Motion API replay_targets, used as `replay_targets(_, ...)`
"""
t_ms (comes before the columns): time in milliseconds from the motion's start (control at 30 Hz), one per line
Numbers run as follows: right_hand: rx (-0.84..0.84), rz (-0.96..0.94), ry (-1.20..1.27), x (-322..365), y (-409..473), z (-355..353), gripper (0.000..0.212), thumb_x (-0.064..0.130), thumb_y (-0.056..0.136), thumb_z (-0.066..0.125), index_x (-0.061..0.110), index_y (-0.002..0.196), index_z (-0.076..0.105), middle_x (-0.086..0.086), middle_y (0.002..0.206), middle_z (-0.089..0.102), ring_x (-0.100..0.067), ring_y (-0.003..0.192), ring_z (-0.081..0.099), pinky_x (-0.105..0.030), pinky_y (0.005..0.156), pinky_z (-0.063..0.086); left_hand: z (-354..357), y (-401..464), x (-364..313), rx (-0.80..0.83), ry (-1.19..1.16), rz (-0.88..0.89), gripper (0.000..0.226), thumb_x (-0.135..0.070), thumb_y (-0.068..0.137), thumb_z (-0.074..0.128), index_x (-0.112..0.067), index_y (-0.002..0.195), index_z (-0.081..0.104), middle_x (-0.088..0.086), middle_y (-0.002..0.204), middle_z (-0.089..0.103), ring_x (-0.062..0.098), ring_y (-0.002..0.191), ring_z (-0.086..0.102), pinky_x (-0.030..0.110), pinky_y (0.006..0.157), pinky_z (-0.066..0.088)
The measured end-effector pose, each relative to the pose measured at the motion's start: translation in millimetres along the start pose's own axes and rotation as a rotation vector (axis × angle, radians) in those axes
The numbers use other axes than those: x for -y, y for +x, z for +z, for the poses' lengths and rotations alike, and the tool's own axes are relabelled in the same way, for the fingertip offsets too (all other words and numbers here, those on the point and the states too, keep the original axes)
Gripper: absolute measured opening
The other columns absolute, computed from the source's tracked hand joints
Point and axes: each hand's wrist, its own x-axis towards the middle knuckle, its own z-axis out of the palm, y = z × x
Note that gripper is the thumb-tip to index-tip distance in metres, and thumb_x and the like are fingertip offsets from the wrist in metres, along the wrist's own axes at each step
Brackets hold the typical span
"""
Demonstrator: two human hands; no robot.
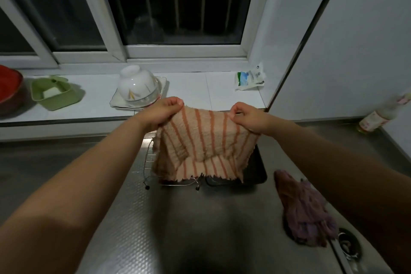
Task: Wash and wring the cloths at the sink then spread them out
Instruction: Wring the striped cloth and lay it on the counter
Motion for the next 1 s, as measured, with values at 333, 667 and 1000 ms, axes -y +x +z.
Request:
replay_targets(333,-0.32,-0.578,-0.792,-26,48,4,0.016,0.024,0.093,0.055,0.017,0.107,0.056,-0.006,0.101,0.055,-0.022,0.078,0.057,-0.039,0.062,0.052,-16,19,-4,-0.224,0.481,0.345,0.015,-0.025,0.097,0.055,-0.013,0.091,0.063,-0.007,0.077,0.057,0.003,0.066,0.051,0.018,0.065,0.043)
replay_targets(667,0.245,-0.383,-0.987,-143,9,100,0.061,0.014,0.08,0.068,0.012,0.137,0.045,-0.018,0.136,0.047,-0.037,0.117,0.053,-0.044,0.086,0.053,59,-23,169,0.18,1.075,0.116,0.03,-0.049,0.095,0.044,-0.028,0.11,0.059,-0.012,0.123,0.055,0.015,0.113,0.054,0.038,0.087,0.041)
replay_targets(1000,-0.079,-0.324,-0.841,-163,-12,102,0.026,0.011,0.063,0.077,0.007,0.086,0.066,-0.013,0.089,0.063,-0.03,0.073,0.06,-0.035,0.057,0.051,64,-22,164,-0.383,0.897,-0.147,0.037,-0.043,0.096,0.05,-0.012,0.116,0.054,0.011,0.122,0.053,0.03,0.11,0.051,0.04,0.087,0.045)
